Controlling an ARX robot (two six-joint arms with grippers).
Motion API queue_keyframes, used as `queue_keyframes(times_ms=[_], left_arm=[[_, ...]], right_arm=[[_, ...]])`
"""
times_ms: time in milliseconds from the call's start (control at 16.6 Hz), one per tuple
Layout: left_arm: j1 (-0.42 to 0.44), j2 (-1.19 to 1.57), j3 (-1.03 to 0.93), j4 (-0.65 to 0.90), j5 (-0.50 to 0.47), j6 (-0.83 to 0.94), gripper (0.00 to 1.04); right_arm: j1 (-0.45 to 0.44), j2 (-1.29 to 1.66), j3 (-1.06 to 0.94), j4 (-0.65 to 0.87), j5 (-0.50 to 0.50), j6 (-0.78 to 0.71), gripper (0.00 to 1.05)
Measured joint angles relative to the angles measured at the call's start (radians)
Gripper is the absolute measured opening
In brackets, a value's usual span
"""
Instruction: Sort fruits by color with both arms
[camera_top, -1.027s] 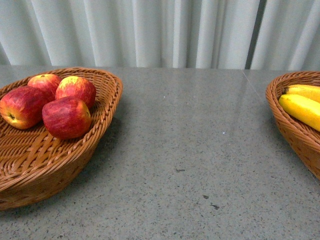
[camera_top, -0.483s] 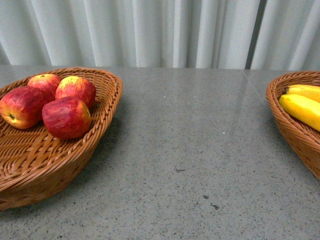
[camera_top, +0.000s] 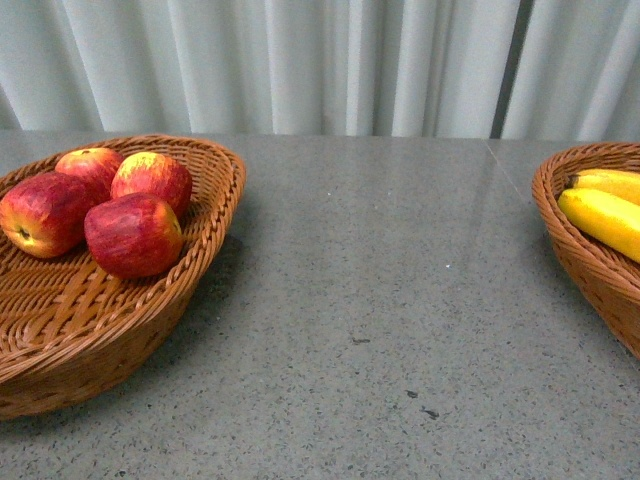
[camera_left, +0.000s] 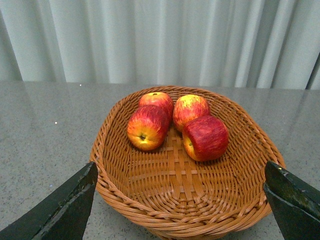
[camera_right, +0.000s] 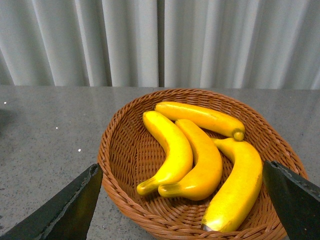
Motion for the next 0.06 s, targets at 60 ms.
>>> queue_keyframes(times_ms=[60], left_arm=[[0.000,0.000,0.000,0.000,0.000,0.000,0.98]], right_arm=[[0.000,0.000,0.000,0.000,0.000,0.000,0.98]])
